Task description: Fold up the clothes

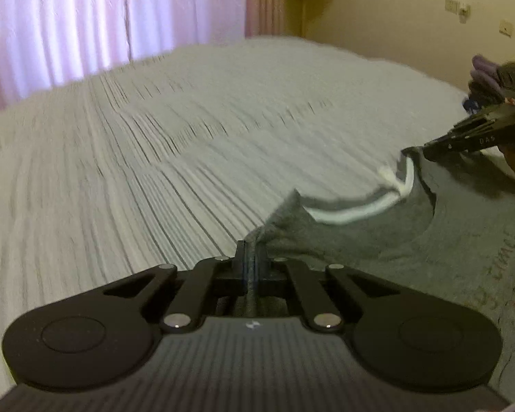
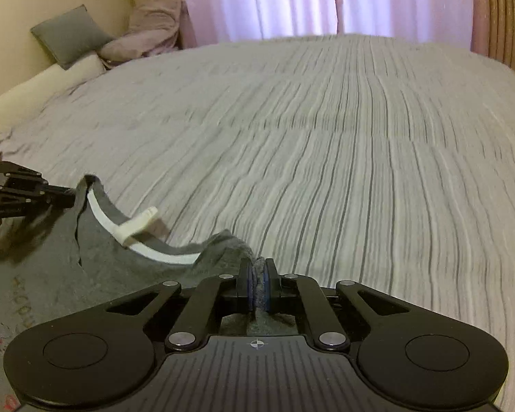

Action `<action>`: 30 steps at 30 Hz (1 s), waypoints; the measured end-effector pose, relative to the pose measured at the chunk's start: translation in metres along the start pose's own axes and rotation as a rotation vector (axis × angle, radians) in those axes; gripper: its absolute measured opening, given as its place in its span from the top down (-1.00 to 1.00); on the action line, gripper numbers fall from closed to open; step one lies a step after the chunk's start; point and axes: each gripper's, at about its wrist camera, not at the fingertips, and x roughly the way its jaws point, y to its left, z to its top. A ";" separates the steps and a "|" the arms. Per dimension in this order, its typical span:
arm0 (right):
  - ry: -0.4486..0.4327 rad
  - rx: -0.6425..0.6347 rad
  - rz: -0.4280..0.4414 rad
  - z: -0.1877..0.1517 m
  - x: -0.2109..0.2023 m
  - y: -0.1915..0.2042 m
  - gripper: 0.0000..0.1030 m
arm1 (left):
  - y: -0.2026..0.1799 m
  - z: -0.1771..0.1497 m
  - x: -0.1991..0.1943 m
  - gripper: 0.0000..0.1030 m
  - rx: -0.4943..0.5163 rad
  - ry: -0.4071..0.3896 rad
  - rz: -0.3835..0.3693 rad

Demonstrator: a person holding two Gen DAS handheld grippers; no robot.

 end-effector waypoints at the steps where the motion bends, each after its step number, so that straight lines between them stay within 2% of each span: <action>1: -0.027 -0.002 -0.017 0.003 -0.002 0.000 0.92 | 0.000 0.002 -0.003 0.98 -0.001 -0.023 0.019; 5: -0.115 -0.040 -0.086 0.018 -0.005 0.007 0.92 | -0.003 0.010 0.000 0.97 -0.011 -0.065 0.065; 8: -0.131 -0.088 -0.161 0.019 0.006 0.017 0.92 | -0.006 0.011 0.012 0.96 -0.025 -0.068 0.098; 11: -0.127 -0.115 -0.261 0.013 0.029 0.022 0.91 | -0.019 0.004 0.033 0.89 0.009 -0.026 0.162; 14: -0.058 -0.116 -0.348 0.006 0.054 0.023 0.90 | -0.029 0.000 0.043 0.80 0.040 0.001 0.211; 15: -0.033 -0.118 -0.367 0.004 0.059 0.023 0.80 | -0.028 0.002 0.039 0.72 0.034 -0.007 0.213; 16: -0.040 -0.104 -0.397 0.006 0.055 0.023 0.56 | -0.021 0.005 0.028 0.56 0.007 -0.022 0.213; 17: -0.059 -0.083 -0.431 0.009 0.048 0.022 -0.17 | -0.009 0.007 0.012 0.48 -0.035 -0.044 0.235; 18: -0.098 -0.068 -0.469 0.012 0.036 0.021 -0.34 | 0.004 0.009 -0.004 0.49 -0.082 -0.064 0.259; 20: -0.160 -0.033 -0.488 0.019 0.009 0.017 -0.34 | 0.037 0.007 -0.041 0.49 -0.205 -0.095 0.307; 22: -0.174 0.043 -0.467 0.024 -0.019 0.009 -0.34 | 0.074 -0.007 -0.085 0.43 -0.383 -0.115 0.330; 24: -0.170 0.121 -0.434 0.025 -0.044 0.002 -0.34 | 0.103 -0.035 -0.122 0.41 -0.584 -0.124 0.291; 27: -0.116 0.260 -0.349 0.012 -0.074 -0.004 -0.34 | 0.119 -0.083 -0.152 0.32 -0.794 -0.102 0.184; 30: -0.112 0.408 -0.246 -0.017 -0.097 -0.011 -0.33 | 0.111 -0.112 -0.142 0.25 -0.835 -0.034 0.170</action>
